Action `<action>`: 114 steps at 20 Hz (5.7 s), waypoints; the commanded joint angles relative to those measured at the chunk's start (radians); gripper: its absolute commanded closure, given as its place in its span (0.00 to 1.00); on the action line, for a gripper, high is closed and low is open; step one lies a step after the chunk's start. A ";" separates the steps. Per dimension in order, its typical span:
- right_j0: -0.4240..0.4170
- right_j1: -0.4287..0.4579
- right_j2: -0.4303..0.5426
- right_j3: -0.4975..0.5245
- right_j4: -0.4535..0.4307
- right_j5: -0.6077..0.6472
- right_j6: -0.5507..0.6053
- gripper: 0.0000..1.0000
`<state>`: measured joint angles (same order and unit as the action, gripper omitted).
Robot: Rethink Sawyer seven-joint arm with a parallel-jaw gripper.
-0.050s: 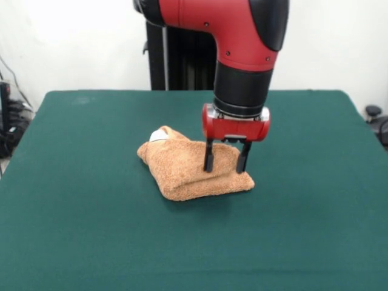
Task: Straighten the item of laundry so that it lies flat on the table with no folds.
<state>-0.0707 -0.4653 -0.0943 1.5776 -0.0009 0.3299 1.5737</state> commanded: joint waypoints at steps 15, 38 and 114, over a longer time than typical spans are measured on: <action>0.038 0.101 0.033 0.071 0.015 -0.085 0.214 0.00; 0.062 0.070 -0.011 0.081 0.044 -0.065 0.230 1.00; 0.037 -0.082 0.000 0.172 0.078 0.028 0.276 1.00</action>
<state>-0.0431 -0.6745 -0.1529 1.7242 0.0258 0.4615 1.5743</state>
